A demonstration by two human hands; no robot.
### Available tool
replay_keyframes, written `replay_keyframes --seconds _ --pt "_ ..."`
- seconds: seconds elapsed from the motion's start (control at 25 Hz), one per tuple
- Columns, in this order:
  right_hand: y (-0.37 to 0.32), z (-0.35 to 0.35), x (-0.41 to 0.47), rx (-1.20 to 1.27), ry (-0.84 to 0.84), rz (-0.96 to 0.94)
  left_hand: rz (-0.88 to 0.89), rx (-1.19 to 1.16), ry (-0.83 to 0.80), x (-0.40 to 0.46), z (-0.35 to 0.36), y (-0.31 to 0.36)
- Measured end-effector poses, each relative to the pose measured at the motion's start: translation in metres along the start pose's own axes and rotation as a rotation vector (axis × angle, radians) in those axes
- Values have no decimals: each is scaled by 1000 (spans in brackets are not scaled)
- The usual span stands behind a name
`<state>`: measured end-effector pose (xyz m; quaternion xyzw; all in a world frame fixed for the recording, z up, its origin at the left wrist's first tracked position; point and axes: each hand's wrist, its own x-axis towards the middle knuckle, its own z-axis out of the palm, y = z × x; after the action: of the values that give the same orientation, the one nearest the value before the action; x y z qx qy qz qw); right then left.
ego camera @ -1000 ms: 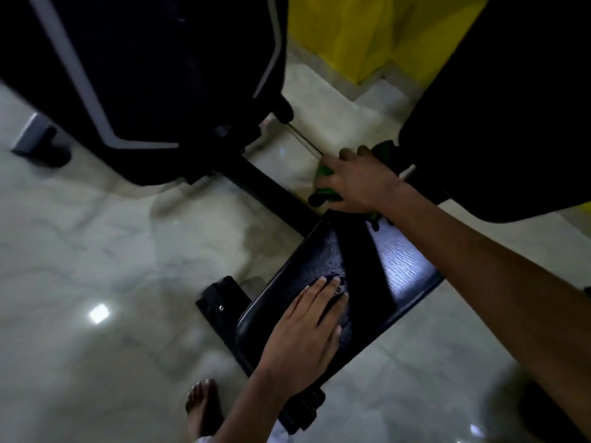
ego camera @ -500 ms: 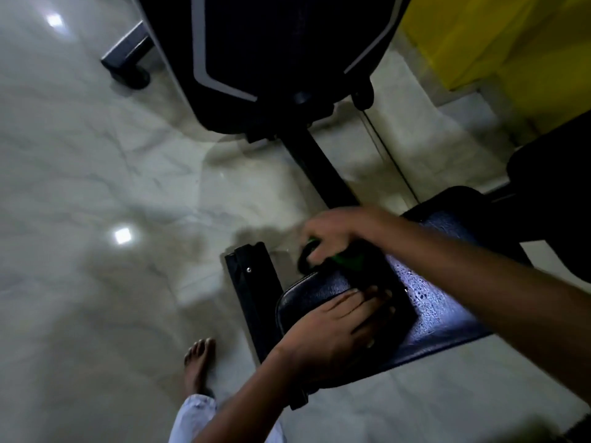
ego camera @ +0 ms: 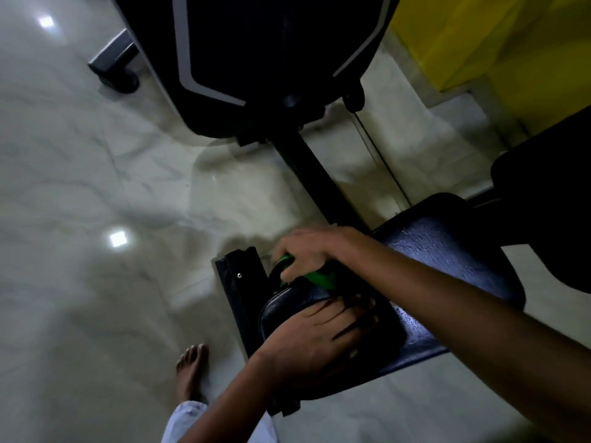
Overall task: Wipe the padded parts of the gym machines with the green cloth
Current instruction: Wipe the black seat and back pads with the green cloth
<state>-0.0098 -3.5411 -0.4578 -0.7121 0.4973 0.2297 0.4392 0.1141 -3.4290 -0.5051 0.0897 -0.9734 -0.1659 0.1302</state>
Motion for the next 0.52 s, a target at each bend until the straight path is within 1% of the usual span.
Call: replay_keyframes --seconds 0.12,0.2,0.28,0.36,0.44,0.52 --pt "43 -21 -30 60 22 106 16 16 -12 6 -6 -4" --pt "77 -33 -56 57 116 245 22 23 -19 16 -11 -8" --pt "88 -33 -67 43 188 325 36 43 -21 29 -14 -12" --pt "72 -22 -56 -55 196 309 57 79 -27 40 -13 -15" --pt "49 -6 -38 -120 179 233 79 115 -46 44 -11 -16" --pt "43 -7 -37 -109 169 196 86 110 -61 45 -12 -17"
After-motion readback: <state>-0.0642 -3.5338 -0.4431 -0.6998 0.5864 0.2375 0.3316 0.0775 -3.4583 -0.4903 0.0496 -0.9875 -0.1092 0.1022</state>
